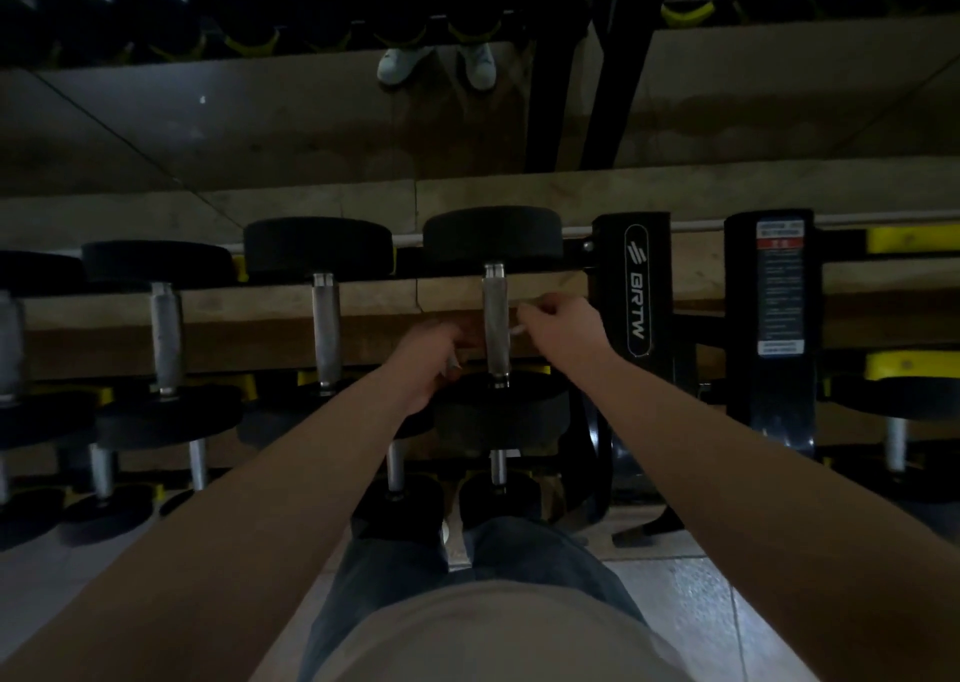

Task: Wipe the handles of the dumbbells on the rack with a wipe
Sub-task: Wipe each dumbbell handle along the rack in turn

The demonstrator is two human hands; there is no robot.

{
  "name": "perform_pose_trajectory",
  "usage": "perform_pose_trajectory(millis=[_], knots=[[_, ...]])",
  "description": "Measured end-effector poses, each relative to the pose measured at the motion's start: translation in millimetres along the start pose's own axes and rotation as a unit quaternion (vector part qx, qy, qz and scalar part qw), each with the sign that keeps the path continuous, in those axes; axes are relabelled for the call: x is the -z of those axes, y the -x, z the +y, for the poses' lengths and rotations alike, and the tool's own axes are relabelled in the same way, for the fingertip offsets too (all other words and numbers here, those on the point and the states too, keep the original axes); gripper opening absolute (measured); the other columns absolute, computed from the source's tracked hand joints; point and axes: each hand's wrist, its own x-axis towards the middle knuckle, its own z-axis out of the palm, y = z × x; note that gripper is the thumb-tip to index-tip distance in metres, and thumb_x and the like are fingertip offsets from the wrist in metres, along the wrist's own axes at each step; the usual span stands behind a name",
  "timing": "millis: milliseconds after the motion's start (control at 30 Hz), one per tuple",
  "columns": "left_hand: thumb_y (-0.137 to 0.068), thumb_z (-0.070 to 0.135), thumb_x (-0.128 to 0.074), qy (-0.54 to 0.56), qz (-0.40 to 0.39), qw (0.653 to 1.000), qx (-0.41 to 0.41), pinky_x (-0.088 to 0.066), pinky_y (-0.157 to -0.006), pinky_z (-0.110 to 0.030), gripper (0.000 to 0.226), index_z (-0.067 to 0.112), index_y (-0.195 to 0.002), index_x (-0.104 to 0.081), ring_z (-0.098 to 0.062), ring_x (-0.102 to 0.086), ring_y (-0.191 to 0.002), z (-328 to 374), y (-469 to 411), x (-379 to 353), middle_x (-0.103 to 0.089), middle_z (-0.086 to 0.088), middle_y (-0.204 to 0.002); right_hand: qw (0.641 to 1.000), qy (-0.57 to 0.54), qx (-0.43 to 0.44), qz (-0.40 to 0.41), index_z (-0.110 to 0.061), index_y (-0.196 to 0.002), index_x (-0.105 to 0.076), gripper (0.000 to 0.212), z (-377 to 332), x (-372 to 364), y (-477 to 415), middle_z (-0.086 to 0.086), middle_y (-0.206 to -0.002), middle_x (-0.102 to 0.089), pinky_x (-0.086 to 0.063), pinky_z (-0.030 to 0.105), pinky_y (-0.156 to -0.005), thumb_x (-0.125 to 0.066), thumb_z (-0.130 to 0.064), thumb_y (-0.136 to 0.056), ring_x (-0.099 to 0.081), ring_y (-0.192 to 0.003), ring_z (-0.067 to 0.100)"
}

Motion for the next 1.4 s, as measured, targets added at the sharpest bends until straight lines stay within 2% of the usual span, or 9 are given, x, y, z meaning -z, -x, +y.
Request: perform_pose_trajectory(millis=[167, 300, 433, 633, 800, 1000, 1100, 1233, 1400], knots=[[-0.093, 0.030, -0.064, 0.045, 0.020, 0.999, 0.010, -0.043, -0.054, -0.028, 0.028, 0.014, -0.115, -0.067, -0.020, -0.055, -0.073, 8, 19, 7, -0.063, -0.009, -0.094, 0.998, -0.062, 0.015, -0.011, -0.006, -0.089, -0.070, 0.024, -8, -12, 16, 0.005, -0.083, -0.073, -0.062, 0.033, -0.075, -0.056, -0.024, -0.096, -0.073, -0.077, 0.017], [-0.094, 0.026, -0.062, 0.058, 0.023, 0.998, 0.008, -0.056, -0.072, -0.035, 0.017, 0.020, -0.106, -0.072, -0.029, -0.062, -0.107, 9, 34, 18, -0.065, -0.010, -0.117, 0.971, -0.222, -0.038, -0.073, 0.001, -0.100, -0.068, 0.015, -18, -21, 31, 0.014, -0.098, -0.070, -0.063, 0.034, -0.074, -0.062, -0.012, -0.097, -0.072, -0.079, 0.021], [-0.096, 0.025, -0.061, 0.092, -0.009, 0.996, 0.007, -0.055, -0.082, -0.035, 0.020, 0.016, -0.112, -0.067, -0.024, -0.064, -0.108, 6, 53, 37, -0.067, -0.009, -0.114, 0.946, -0.293, -0.076, -0.118, -0.005, -0.115, -0.067, 0.020, -29, -29, 50, 0.013, -0.101, -0.067, -0.057, 0.029, -0.068, -0.052, -0.005, -0.102, -0.064, -0.076, 0.018], [-0.104, 0.024, -0.049, 0.092, -0.040, 0.995, -0.027, -0.053, -0.082, -0.032, 0.023, 0.019, -0.119, -0.066, -0.022, -0.061, -0.111, -7, 76, 71, -0.069, -0.004, -0.116, 0.940, -0.304, -0.098, -0.115, -0.014, -0.093, -0.057, 0.008, -42, -49, 76, 0.003, -0.077, -0.049, -0.039, 0.027, -0.052, -0.052, -0.007, -0.091, -0.047, -0.061, 0.014], [-0.101, 0.023, -0.053, 0.080, -0.069, 0.993, -0.052, -0.055, -0.085, -0.037, 0.026, 0.014, -0.123, -0.064, -0.026, -0.060, -0.113, -25, 87, 98, -0.064, -0.011, -0.124, 0.989, -0.107, -0.017, -0.097, -0.020, -0.110, -0.062, 0.018, -57, -82, 110, 0.001, -0.058, -0.050, -0.045, 0.030, -0.050, -0.045, -0.019, -0.106, -0.048, -0.049, 0.015], [-0.098, 0.010, -0.058, 0.039, -0.141, 0.985, -0.089, -0.054, -0.098, -0.044, 0.024, 0.011, -0.122, -0.064, -0.029, -0.065, -0.111, -51, 99, 115, -0.067, -0.016, -0.120, 0.995, -0.076, -0.014, -0.063, -0.028, -0.121, -0.068, 0.030, -39, -124, 150, 0.003, -0.092, -0.068, -0.037, 0.023, -0.044, -0.054, -0.015, -0.098, -0.050, -0.057, 0.010], [-0.098, 0.007, -0.058, 0.052, -0.154, 0.983, -0.087, -0.054, -0.095, -0.037, 0.029, 0.005, -0.126, -0.061, -0.027, -0.066, -0.106, -70, 106, 116, -0.066, -0.018, -0.119, 0.999, -0.022, 0.000, -0.042, -0.029, -0.119, -0.069, 0.026, -19, -138, 169, -0.006, -0.095, -0.069, -0.046, 0.023, -0.060, -0.062, -0.041, -0.097, -0.062, -0.078, 0.009], [-0.103, 0.011, -0.047, 0.046, -0.173, 0.981, -0.072, -0.054, -0.096, -0.035, 0.029, 0.005, -0.130, -0.059, -0.022, -0.065, -0.108, -101, 115, 109, -0.065, -0.014, -0.121, 0.999, -0.014, 0.023, -0.023, -0.026, -0.120, -0.073, 0.033, 15, -148, 184, -0.012, -0.106, -0.072, -0.050, 0.026, -0.087, -0.075, -0.037, -0.089, -0.066, -0.101, 0.006], [-0.107, 0.021, -0.042, 0.005, -0.175, 0.982, -0.066, -0.048, -0.104, -0.039, 0.034, 0.017, -0.139, -0.054, -0.017, -0.056, -0.118, -132, 126, 96, -0.054, -0.006, -0.131, 0.999, -0.011, 0.002, -0.032, -0.028, -0.094, -0.076, 0.005, 44, -147, 198, -0.008, -0.086, -0.070, -0.046, 0.023, -0.063, -0.073, -0.030, -0.091, -0.063, -0.075, 0.007]])
